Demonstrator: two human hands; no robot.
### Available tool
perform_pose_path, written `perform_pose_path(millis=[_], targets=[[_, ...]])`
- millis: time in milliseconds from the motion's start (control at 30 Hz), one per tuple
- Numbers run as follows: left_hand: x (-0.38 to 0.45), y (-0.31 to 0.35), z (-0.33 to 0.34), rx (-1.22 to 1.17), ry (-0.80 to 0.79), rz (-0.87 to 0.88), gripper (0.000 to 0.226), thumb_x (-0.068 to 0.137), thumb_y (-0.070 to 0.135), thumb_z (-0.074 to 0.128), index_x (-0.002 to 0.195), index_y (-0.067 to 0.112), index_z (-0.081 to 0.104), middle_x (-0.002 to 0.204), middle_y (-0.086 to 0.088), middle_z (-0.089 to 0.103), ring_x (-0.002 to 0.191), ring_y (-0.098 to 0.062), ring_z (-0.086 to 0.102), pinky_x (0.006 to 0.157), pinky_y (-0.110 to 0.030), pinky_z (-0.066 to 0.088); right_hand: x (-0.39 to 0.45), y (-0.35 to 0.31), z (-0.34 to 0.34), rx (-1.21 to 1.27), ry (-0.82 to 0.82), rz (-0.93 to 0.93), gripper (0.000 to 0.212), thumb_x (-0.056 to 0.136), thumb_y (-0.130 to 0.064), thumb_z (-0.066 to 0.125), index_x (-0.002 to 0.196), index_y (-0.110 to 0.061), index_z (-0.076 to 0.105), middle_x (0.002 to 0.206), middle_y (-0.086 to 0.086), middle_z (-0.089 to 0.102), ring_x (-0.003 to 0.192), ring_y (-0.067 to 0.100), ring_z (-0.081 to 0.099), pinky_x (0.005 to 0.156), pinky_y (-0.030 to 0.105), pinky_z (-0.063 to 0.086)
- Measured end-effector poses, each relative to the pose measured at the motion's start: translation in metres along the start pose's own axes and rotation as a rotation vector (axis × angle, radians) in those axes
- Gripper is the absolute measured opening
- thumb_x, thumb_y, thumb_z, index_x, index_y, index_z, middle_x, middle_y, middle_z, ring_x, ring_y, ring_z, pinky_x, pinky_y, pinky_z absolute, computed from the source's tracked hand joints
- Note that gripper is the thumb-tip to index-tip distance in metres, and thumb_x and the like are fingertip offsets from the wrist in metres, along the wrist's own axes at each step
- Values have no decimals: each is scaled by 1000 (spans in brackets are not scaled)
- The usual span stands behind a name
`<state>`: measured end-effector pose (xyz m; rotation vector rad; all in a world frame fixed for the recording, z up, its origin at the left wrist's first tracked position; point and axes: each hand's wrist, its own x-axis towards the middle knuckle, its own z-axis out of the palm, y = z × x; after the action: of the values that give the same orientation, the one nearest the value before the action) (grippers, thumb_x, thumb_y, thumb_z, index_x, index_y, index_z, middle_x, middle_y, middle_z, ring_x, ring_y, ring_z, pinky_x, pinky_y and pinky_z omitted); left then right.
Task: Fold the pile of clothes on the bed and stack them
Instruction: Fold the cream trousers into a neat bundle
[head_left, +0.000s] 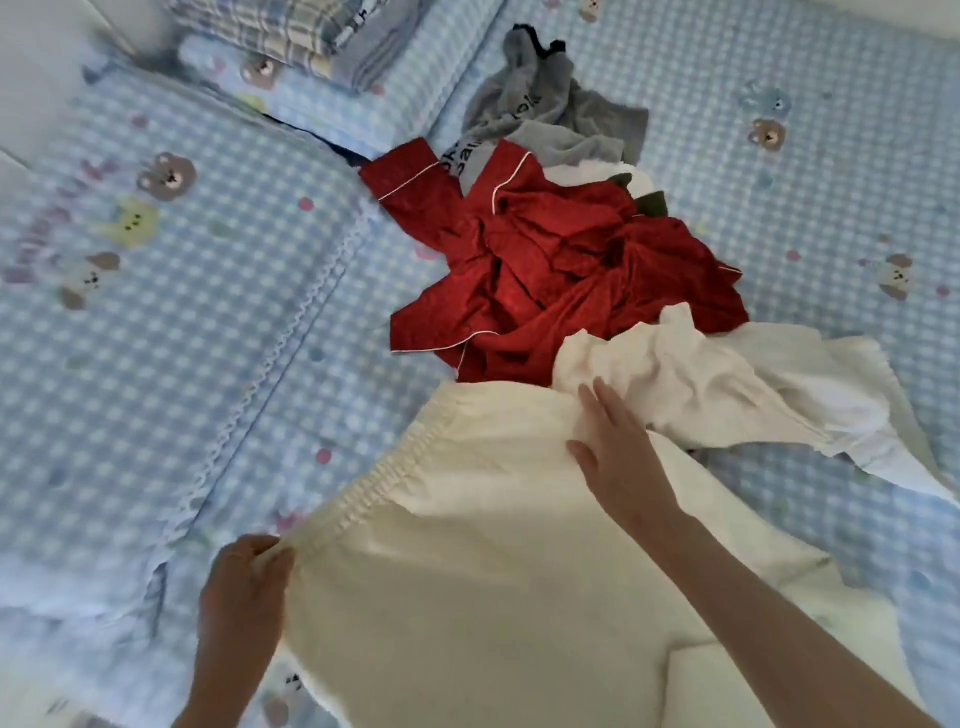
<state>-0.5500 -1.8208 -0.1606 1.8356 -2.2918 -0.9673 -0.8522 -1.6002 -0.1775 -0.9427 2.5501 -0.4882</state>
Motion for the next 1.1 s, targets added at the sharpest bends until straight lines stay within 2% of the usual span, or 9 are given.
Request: perform_pose_path(millis=[167, 333, 433, 533, 700, 800, 867, 967, 1100], targets=[[-3, -76, -23, 483, -24, -13, 33, 71, -1, 63, 104, -8, 63, 135, -30, 47, 115, -50, 50, 91, -57, 40, -24, -22, 39, -45, -25, 14, 57, 93, -18, 54, 145, -7, 32, 154, 11, 28, 146, 24, 18, 117, 37, 21], [20, 3, 54, 445, -144, 677, 53, 74, -5, 70, 125, -4, 55, 131, -31, 50, 122, -48, 48, 100, -55, 43, -75, 17, 45, -21, 116, 113, 40, 89, -13, 60, 128, -6, 54, 123, 11, 60, 114, 29, 55, 90, 39, 50], [48, 67, 111, 567, -309, 902, 54, 95, 10, 44, 147, 10, 27, 155, -14, 19, 146, -30, 11, 120, -39, 10, -93, 70, 40, -149, -50, 331, 49, 91, -16, 58, 137, -5, 44, 140, 16, 47, 129, 31, 44, 102, 40, 42], [73, 94, 148, 895, -410, 995, 53, 96, 27, 40, 146, 20, 26, 149, -4, 35, 141, -21, 25, 118, -37, 7, -88, 119, 31, -321, -216, 400, 66, 92, -22, 55, 148, -11, 23, 155, 10, 25, 145, 25, 20, 116, 40, 16], [106, 101, 116, 813, -213, 889, 19, 75, 3, 69, 93, 2, 64, 85, -20, 65, 77, -39, 62, 69, -46, 50, -71, 155, 12, -371, -185, 311, 26, 90, -16, 50, 115, -13, 58, 114, 7, 61, 113, 26, 54, 99, 37, 32], [97, 107, 105, 772, -9, 851, 26, 72, -11, 56, 96, -6, 60, 89, -30, 56, 80, -45, 55, 68, -51, 44, -91, 155, 1, -239, 136, 392, 27, 86, -13, 62, 112, -6, 61, 109, 14, 63, 101, 35, 58, 82, 42, 44], [48, 104, 117, 625, 23, 911, 35, 73, -3, 46, 105, -3, 59, 98, -26, 56, 87, -43, 53, 73, -49, 40, -124, 148, 5, -200, 138, 391, 33, 84, -19, 66, 114, -6, 61, 110, 15, 62, 100, 37, 58, 80, 44, 47], [-80, 83, 157, 380, -267, 1017, 28, 81, 16, 50, 101, 2, 64, 93, -14, 63, 81, -36, 63, 75, -37, 46, -189, 139, 20, -153, 37, 468, 43, 83, -32, 68, 119, -9, 59, 113, 10, 60, 101, 33, 58, 80, 44, 50], [-190, 62, 212, 321, -707, 657, 56, 92, 33, 53, 140, 11, 36, 131, -7, 43, 122, -23, 45, 105, -26, 35, -252, 138, 43, -129, -68, 662, 53, 83, -41, 65, 129, -19, 49, 122, 1, 53, 109, 24, 53, 85, 35, 47]])
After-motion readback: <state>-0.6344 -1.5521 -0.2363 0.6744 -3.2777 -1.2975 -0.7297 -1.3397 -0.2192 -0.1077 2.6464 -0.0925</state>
